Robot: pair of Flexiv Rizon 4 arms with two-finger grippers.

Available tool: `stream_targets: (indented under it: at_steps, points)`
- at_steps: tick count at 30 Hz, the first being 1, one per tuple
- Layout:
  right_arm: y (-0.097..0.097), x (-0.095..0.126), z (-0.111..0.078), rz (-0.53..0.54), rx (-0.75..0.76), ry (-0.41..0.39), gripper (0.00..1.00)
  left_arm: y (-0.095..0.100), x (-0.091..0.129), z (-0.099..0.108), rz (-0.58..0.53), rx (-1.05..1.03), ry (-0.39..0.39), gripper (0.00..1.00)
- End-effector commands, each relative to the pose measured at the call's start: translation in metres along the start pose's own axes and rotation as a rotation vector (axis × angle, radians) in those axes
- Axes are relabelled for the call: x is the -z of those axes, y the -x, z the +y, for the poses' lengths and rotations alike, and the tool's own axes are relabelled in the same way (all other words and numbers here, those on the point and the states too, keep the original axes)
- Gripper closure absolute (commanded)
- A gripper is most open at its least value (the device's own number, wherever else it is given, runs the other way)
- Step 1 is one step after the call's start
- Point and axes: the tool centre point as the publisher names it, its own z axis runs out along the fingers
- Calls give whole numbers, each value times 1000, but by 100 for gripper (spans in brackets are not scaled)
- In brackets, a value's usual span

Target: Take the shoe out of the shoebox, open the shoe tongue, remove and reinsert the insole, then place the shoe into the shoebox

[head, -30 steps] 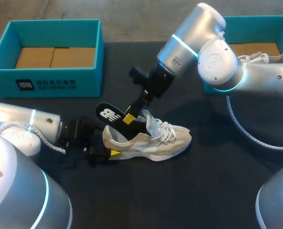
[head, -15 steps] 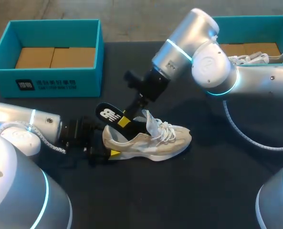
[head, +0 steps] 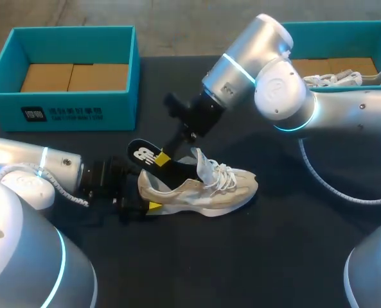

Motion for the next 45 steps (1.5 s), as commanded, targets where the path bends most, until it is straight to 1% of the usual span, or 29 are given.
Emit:
stream_targets:
  at_steps: [1, 4, 12, 15, 20, 25, 26, 44, 45]
  points:
    - [0, 0, 8, -18, 12, 35, 100, 1, 1, 2, 1, -1, 3, 100]
    - [-1, 4, 17, -41, 30, 66, 100, 1, 1, 2, 1, -1, 3, 100]
    - [-5, 27, 55, -136, 126, 83, 100, 1, 1, 2, 1, -1, 3, 100]
    - [-7, 34, 72, -186, 161, 113, 100, 1, 1, 2, 1, -1, 3, 100]
    - [-16, 43, 102, -244, 238, 142, 100, 1, 1, 2, 1, -1, 3, 100]
    - [-22, 48, 122, -276, 284, 174, 100, 1, 1, 2, 1, -1, 3, 100]
    - [-24, 49, 126, -288, 298, 196, 100, 1, 1, 2, 1, -1, 3, 100]
    - [-24, 49, 126, -288, 298, 196, 100, 1, 1, 2, 1, -1, 3, 100]
    - [-25, 51, 130, -286, 297, 205, 100, 1, 1, 2, 1, -1, 3, 100]
